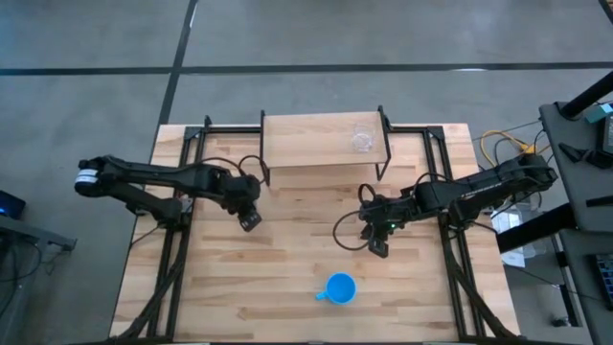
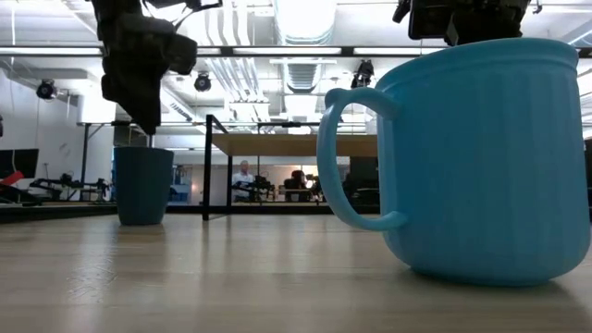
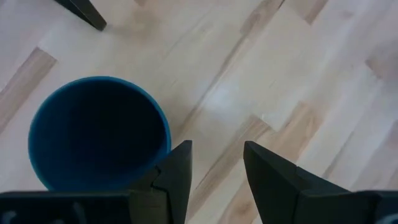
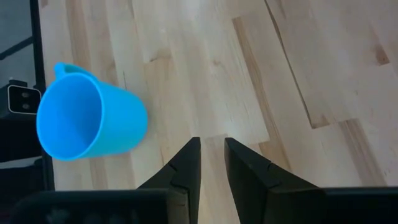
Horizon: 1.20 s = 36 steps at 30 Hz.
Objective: Stack small to large cups/mugs on shelf
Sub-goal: Put the blue cup on the shelf
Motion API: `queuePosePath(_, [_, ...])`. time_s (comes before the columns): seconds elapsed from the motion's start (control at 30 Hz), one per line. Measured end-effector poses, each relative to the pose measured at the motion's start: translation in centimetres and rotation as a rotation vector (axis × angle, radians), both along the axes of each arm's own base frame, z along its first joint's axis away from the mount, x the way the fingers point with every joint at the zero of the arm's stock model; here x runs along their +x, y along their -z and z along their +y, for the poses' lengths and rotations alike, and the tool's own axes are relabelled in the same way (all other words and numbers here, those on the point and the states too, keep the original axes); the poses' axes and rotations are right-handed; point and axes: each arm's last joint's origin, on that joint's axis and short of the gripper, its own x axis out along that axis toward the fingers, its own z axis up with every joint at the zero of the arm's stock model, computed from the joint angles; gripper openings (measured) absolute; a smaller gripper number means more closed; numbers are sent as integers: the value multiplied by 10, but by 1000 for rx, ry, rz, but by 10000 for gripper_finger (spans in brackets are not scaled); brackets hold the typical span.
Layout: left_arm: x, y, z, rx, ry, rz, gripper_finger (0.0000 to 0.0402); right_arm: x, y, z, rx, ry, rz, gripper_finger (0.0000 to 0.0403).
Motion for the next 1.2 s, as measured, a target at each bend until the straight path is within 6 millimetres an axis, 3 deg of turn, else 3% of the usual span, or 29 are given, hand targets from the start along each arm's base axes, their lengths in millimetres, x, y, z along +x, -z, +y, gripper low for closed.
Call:
queuePosePath(0.5, [5,14,5,94,-39,102,132,1,-1,0,3,0,-12,68])
queuePosePath(0.87, [16,39,10,108,-30,230,129,1,-1,0,2,-2,-16,68])
queuePosePath(0.97, [20,44,11,119,9,257,99,1,-1,0,2,-2,-17,68])
queuePosePath(1.1, [23,46,13,129,40,273,18,1,-1,0,2,-2,-16,68])
queuePosePath(1.2, [24,46,13,129,38,277,5,1,-1,0,2,-2,-16,68])
